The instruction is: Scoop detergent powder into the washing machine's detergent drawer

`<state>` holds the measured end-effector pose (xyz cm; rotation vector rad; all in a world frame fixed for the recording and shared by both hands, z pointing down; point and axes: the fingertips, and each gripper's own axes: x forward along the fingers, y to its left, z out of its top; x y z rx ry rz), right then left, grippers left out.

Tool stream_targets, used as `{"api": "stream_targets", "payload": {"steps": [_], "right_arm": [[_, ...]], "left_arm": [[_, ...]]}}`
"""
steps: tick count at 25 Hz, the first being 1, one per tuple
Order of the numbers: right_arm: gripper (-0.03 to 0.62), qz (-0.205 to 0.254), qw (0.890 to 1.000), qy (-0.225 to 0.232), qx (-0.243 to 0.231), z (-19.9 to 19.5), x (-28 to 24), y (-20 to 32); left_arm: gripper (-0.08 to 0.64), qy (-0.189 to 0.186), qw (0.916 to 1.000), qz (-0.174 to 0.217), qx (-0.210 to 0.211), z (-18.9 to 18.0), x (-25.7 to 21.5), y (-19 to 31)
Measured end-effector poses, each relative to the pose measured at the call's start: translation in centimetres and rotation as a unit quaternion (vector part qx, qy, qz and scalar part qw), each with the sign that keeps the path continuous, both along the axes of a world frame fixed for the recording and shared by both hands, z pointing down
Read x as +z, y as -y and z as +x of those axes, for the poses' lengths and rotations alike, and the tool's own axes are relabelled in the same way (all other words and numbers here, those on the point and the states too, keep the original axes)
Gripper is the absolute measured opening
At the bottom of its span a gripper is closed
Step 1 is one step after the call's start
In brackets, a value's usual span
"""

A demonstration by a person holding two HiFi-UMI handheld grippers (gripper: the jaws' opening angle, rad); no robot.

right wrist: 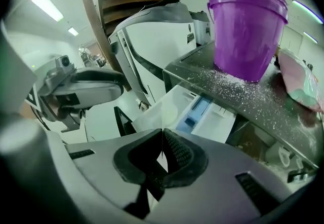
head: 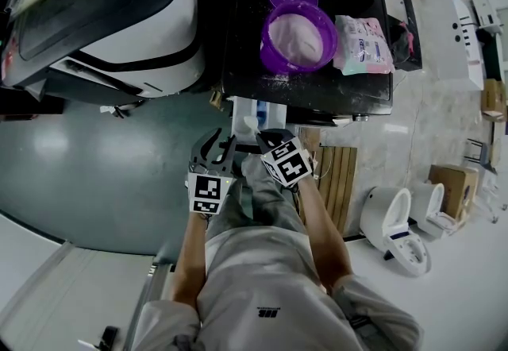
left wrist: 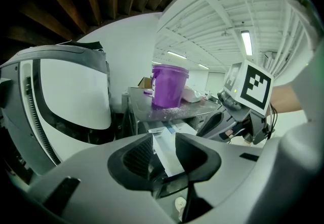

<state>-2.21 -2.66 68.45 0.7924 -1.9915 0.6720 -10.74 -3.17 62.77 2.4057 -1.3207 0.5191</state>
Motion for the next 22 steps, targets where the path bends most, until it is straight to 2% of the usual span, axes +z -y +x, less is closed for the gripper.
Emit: {"api": "stream_targets", "payload": {"steps": [8,15,22], "right_arm": [[0.008,0.043,0.993,-0.086,-0.062,-0.43,0.89,-0.45],[0.008,0.110,0.972,-0.169,-0.117,-0.51,0.97,-0.54],[0.008,0.148,0.957,-0.208,-0.142,-0.63,0.77,-0.35]], "left_arm": [[0.150,0.004,1.0000,0.000,-0.001,-0.29,0.37,0.07],[0.150,0.005,1.0000,-0.002,-0.002,-0.52,0.49,-0.24],[0.150,0.006,1.0000,-0.005,-0.006,-0.86,0.70,-0.50]]}}
